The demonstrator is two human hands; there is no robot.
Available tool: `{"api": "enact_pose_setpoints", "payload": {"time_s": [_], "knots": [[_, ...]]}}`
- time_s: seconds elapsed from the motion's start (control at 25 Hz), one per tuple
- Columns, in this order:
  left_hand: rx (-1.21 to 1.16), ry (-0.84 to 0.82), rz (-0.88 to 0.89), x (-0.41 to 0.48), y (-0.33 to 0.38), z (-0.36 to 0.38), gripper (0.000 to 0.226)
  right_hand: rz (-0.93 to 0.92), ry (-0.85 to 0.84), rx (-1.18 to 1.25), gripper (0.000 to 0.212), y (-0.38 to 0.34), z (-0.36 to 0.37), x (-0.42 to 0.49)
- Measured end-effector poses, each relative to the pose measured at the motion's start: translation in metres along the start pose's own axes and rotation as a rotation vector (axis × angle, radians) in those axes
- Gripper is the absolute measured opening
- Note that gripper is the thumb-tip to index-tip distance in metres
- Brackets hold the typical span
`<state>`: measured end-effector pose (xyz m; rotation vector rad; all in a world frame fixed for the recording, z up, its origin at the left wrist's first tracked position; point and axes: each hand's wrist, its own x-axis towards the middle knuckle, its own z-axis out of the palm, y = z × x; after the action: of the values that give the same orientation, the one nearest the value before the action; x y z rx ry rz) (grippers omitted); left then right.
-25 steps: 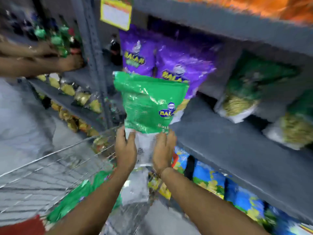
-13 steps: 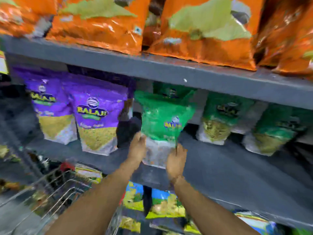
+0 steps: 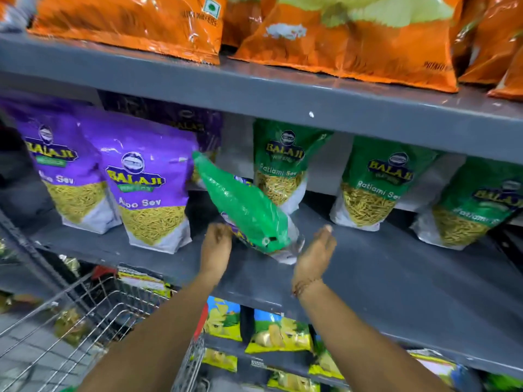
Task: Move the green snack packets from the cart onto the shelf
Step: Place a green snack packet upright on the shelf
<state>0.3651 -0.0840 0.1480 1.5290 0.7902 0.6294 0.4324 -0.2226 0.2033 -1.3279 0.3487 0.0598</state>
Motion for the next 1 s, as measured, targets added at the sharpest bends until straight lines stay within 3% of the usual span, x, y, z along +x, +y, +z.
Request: {"api": "enact_pose_setpoints", "payload": {"time_s": [0.16, 0.24, 0.32, 0.44, 0.56, 0.72, 1.0], "knots": [[-0.133, -0.252, 0.087, 0.002, 0.023, 0.012, 0.034, -0.045, -0.242, 0.007, 0.038, 0.032, 0.006, -0.015], [-0.049, -0.233, 0.097, 0.000, 0.027, 0.018, 0.023, 0.006, -0.282, -0.056, 0.051, 0.029, 0.007, -0.005], [0.114, -0.114, 0.157, -0.001, 0.035, 0.022, 0.016, 0.099, -0.256, -0.134, 0.064, 0.019, 0.007, 0.011], [0.111, -0.044, 0.189, 0.001, 0.043, 0.025, 0.031, 0.161, -0.332, -0.176, 0.075, 0.006, 0.010, 0.029], [0.059, -0.185, -0.041, -0.001, 0.045, 0.028, 0.069, 0.100, -0.428, -0.152, 0.070, 0.013, 0.013, 0.025], [0.102, -0.264, -0.125, 0.002, 0.055, 0.029, 0.064, -0.092, -0.312, -0.317, 0.051, 0.028, 0.011, 0.010], [-0.005, -0.294, -0.083, -0.006, 0.036, 0.024, 0.055, -0.036, -0.262, -0.320, 0.056, 0.038, 0.001, 0.007]]}}
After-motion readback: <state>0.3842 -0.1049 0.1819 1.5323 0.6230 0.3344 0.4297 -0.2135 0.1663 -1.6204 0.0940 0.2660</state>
